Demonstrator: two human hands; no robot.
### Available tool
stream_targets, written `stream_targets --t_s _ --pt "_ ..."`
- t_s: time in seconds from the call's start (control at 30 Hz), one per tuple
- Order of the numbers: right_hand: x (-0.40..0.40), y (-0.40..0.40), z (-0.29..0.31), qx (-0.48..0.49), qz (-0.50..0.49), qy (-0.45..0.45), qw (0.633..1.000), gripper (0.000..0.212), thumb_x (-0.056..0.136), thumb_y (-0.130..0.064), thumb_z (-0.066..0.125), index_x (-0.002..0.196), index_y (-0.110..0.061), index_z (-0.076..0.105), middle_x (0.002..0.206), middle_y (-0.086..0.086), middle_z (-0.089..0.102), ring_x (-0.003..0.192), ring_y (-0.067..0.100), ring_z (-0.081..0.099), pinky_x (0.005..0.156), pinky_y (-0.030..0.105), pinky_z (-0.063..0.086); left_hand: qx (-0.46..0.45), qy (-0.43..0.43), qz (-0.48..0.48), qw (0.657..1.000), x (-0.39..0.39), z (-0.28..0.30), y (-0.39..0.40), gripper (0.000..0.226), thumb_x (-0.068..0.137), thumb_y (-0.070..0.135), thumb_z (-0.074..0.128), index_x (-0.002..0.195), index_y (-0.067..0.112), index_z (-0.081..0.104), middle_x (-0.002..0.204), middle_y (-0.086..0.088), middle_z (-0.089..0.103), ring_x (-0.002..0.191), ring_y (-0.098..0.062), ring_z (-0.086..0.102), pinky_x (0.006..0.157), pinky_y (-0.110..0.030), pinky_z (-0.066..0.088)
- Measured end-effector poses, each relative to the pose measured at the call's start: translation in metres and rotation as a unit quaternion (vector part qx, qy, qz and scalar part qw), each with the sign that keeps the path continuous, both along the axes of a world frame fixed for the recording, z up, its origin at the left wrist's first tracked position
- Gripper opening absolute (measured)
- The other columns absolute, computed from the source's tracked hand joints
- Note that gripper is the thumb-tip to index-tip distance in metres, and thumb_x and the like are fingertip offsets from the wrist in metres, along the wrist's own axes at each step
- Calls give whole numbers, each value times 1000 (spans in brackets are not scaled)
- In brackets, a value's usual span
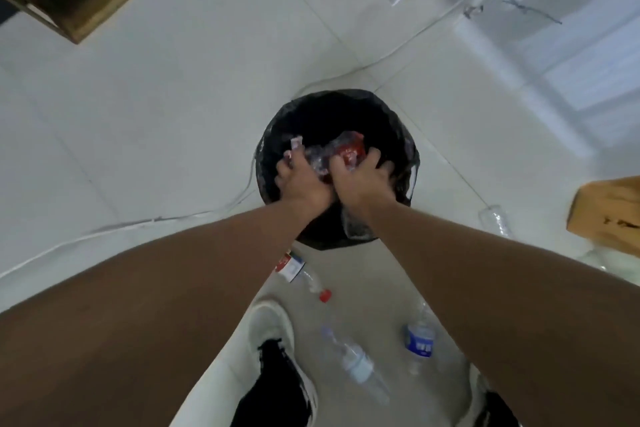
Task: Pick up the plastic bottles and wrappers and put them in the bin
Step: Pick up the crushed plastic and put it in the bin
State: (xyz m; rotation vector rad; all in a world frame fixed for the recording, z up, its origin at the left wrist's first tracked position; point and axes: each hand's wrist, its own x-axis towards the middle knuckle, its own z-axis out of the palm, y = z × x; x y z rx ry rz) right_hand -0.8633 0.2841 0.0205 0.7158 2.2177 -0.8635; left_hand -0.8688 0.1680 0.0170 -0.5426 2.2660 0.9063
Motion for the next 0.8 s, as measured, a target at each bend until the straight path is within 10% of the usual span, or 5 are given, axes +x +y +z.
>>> stream_targets --t_s 0.13,0.37,0.8 --pt "0 7 4 -15 -39 77 996 77 94 -47 22 163 -13 24 168 16 22 151 43 20 120 60 21 17 25 3 1000 -1 5 2 89 96 57 67 167 35 18 178 1 4 162 -34 10 130 -54 18" --pt "21 29 89 -66 2 172 983 53 110 -34 37 159 -17 44 162 8 40 148 29 36 121 45 28 41 128 46 990 16 87 -7 55 98 30 62 151 19 50 153 -2 49 138 -20 50 112 -32 38" --pt "98 108 251 -59 101 106 987 76 87 -71 47 153 -33 48 145 2 49 126 27 55 106 47 48 13 157 -30 987 97 260 12 69 91 42 68 154 26 46 154 3 42 138 -14 47 119 -35 40"
